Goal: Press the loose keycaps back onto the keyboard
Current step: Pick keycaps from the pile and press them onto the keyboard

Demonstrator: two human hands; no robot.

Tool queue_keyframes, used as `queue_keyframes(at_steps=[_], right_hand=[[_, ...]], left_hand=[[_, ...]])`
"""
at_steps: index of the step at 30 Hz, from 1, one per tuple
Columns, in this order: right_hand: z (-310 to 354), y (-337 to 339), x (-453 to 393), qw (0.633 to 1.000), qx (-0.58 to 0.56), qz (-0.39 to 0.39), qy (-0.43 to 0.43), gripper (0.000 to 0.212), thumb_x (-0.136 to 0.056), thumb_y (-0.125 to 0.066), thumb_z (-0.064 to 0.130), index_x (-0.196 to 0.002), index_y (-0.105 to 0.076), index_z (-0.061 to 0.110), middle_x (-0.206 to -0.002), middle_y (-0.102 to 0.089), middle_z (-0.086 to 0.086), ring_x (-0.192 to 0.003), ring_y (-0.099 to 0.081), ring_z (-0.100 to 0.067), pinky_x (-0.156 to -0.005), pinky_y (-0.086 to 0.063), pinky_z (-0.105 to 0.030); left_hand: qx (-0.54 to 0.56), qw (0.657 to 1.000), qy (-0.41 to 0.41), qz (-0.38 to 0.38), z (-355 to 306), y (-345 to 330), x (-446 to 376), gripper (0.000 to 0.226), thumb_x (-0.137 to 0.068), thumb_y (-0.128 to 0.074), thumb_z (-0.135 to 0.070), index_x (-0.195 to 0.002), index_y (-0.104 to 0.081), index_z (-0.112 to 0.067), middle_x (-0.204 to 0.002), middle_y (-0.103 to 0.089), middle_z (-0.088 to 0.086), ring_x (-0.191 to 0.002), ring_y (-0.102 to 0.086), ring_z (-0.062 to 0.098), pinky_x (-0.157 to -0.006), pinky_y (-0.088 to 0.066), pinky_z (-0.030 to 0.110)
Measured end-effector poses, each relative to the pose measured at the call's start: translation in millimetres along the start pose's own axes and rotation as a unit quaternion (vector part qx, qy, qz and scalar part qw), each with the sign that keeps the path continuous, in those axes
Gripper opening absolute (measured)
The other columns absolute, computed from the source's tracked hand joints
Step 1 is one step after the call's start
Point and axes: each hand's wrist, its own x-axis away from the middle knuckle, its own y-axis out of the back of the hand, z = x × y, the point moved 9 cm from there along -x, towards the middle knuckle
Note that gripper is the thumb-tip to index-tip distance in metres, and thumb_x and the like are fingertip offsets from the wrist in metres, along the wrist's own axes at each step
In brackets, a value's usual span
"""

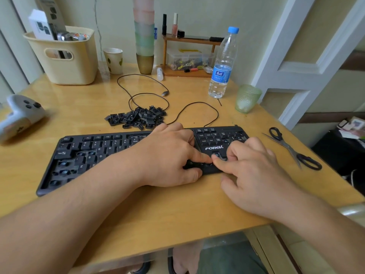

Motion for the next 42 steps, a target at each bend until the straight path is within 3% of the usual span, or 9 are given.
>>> queue_keyframes(at_steps=[6, 17, 20, 22, 24, 31, 34, 37, 42], right_hand=[[-17, 12, 9, 0.994, -0.062, -0.078, -0.049, 0.053, -0.082, -0.047, 0.033, -0.129, -0.070, 0.028, -0.096, -0.049, 0.010, -0.097, -0.042, -0.020, -0.082, -0.050, -0.051], [-9, 4, -2, 0.994, -0.095, -0.052, -0.008, 0.052, -0.084, -0.047, 0.014, -0.120, -0.075, 0.039, -0.091, -0.044, 0.017, -0.095, -0.042, -0.015, -0.085, -0.045, -0.048], [-9, 15, -27, 0.984, -0.165, -0.068, -0.005, 0.041, -0.093, -0.052, 0.010, -0.114, -0.078, 0.035, -0.091, -0.052, 0.018, -0.094, -0.048, -0.009, -0.087, -0.044, -0.032], [-3, 27, -57, 0.978, -0.187, -0.096, -0.006, 0.039, -0.094, -0.056, 0.011, -0.119, -0.076, 0.034, -0.091, -0.059, 0.015, -0.087, -0.051, -0.002, -0.077, -0.037, -0.011], [8, 25, -95, 0.978, -0.193, -0.080, -0.006, 0.037, -0.094, -0.058, 0.014, -0.120, -0.075, 0.035, -0.090, -0.062, 0.018, -0.078, -0.052, 0.005, -0.069, -0.035, -0.006], [29, -19, -183, 0.980, -0.191, 0.035, -0.038, 0.019, -0.097, -0.068, 0.019, -0.111, -0.078, 0.027, -0.104, -0.072, 0.010, -0.090, -0.064, -0.009, -0.085, -0.053, -0.028], [34, -28, -190, 0.971, -0.223, 0.056, -0.059, 0.008, -0.094, -0.072, 0.029, -0.091, -0.079, 0.026, -0.089, -0.071, 0.013, -0.084, -0.066, -0.009, -0.078, -0.055, -0.031], [44, -31, -189, 0.964, -0.246, 0.076, -0.070, 0.019, -0.086, -0.079, 0.044, -0.079, -0.077, 0.027, -0.084, -0.073, 0.012, -0.081, -0.066, -0.007, -0.067, -0.051, -0.028], [52, -33, -191, 0.964, -0.232, 0.097, -0.086, 0.012, -0.083, -0.084, 0.034, -0.079, -0.077, 0.025, -0.085, -0.072, 0.009, -0.080, -0.065, -0.009, -0.061, -0.047, -0.024]], left_hand=[[0.034, 0.997, 0.009, -0.071, 18, 16, 4, 0.057, -0.086, -0.037, -0.067, -0.132, -0.064, -0.050, -0.095, -0.048, -0.015, -0.099, -0.039, 0.011, -0.092, -0.039, 0.040], [0.077, 0.992, 0.012, -0.096, 28, 21, 5, 0.038, -0.090, -0.049, -0.055, -0.119, -0.073, -0.046, -0.093, -0.056, -0.014, -0.096, -0.044, 0.011, -0.098, -0.045, 0.044], [0.082, 0.989, 0.018, -0.119, 41, 28, 6, 0.029, -0.096, -0.055, -0.038, -0.115, -0.075, -0.042, -0.093, -0.061, -0.018, -0.099, -0.053, 0.009, -0.098, -0.049, 0.038], [0.067, 0.989, 0.043, -0.128, 58, 35, 9, 0.025, -0.098, -0.060, -0.030, -0.116, -0.076, -0.038, -0.098, -0.068, -0.017, -0.101, -0.058, 0.008, -0.097, -0.050, 0.032], [0.050, 0.984, 0.088, -0.147, 85, 45, 16, 0.024, -0.098, -0.063, -0.028, -0.116, -0.077, -0.036, -0.104, -0.074, -0.014, -0.098, -0.062, 0.009, -0.093, -0.054, 0.033], [0.054, 0.949, 0.265, -0.159, 169, 50, 51, 0.020, -0.098, -0.063, -0.031, -0.111, -0.076, -0.038, -0.094, -0.070, -0.020, -0.082, -0.060, 0.004, -0.083, -0.052, 0.025], [0.067, 0.945, 0.281, -0.154, 172, 45, 51, 0.020, -0.098, -0.061, -0.034, -0.110, -0.076, -0.038, -0.099, -0.072, -0.017, -0.090, -0.064, 0.008, -0.087, -0.055, 0.028], [0.070, 0.946, 0.278, -0.154, 168, 42, 47, 0.020, -0.097, -0.061, -0.037, -0.110, -0.077, -0.038, -0.100, -0.075, -0.016, -0.092, -0.066, 0.008, -0.086, -0.058, 0.032], [0.074, 0.952, 0.254, -0.156, 159, 36, 39, 0.020, -0.095, -0.063, -0.038, -0.109, -0.078, -0.038, -0.097, -0.076, -0.017, -0.091, -0.067, 0.006, -0.083, -0.059, 0.030]])
